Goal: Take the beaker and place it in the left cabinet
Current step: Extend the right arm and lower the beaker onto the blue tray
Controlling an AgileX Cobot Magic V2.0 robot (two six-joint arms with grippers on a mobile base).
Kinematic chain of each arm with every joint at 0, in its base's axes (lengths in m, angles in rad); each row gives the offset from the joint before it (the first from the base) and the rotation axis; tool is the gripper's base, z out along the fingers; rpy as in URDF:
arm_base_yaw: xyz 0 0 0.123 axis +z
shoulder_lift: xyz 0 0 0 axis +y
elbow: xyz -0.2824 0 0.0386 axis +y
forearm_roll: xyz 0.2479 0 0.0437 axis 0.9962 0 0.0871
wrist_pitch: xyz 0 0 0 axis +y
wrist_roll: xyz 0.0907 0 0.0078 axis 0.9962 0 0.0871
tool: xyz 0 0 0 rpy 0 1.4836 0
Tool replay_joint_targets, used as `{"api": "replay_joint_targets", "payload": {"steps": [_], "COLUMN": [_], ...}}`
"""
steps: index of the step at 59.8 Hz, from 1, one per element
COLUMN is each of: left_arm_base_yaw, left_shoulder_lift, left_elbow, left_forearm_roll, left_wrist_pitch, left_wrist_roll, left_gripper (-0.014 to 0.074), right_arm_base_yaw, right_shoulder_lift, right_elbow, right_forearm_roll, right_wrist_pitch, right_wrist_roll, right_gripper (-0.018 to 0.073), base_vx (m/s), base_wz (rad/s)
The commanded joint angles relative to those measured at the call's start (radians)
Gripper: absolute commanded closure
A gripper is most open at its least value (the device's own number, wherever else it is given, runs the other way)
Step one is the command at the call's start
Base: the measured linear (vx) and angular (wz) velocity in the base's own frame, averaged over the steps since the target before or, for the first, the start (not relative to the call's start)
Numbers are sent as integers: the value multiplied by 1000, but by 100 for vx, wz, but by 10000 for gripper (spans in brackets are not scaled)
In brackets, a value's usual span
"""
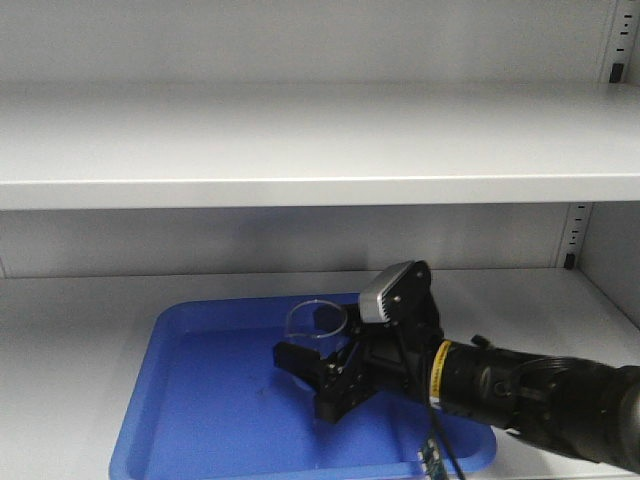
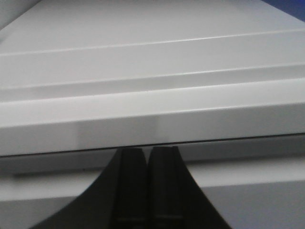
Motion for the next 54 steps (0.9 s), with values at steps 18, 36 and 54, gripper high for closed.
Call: {"api": "replay_joint_targets", "payload": {"steps": [18,36,54], "left_arm_base_yaw": [-5,-5,-5], "left_shoulder_lift": [-10,-10,-10], "left_elbow": [-15,-15,-15], "left_forearm_roll": [3,3,3], "left_wrist_pitch": [-75,-75,-75], "left_wrist_roll": [-4,-4,-4], "left_gripper": [593,593,593], "right_arm_base_yaw": [27,27,27], "right_shoulder_lift": [-9,-9,-9], "right_elbow": [-36,-36,-36], "right_forearm_roll": [114,111,113], "right_wrist_pitch": [-60,-59,-58], "right_wrist_roll": [-128,-125,-125], "right_gripper": [452,151,-27], "base_vx": [0,0,0], "base_wz": [0,0,0]}}
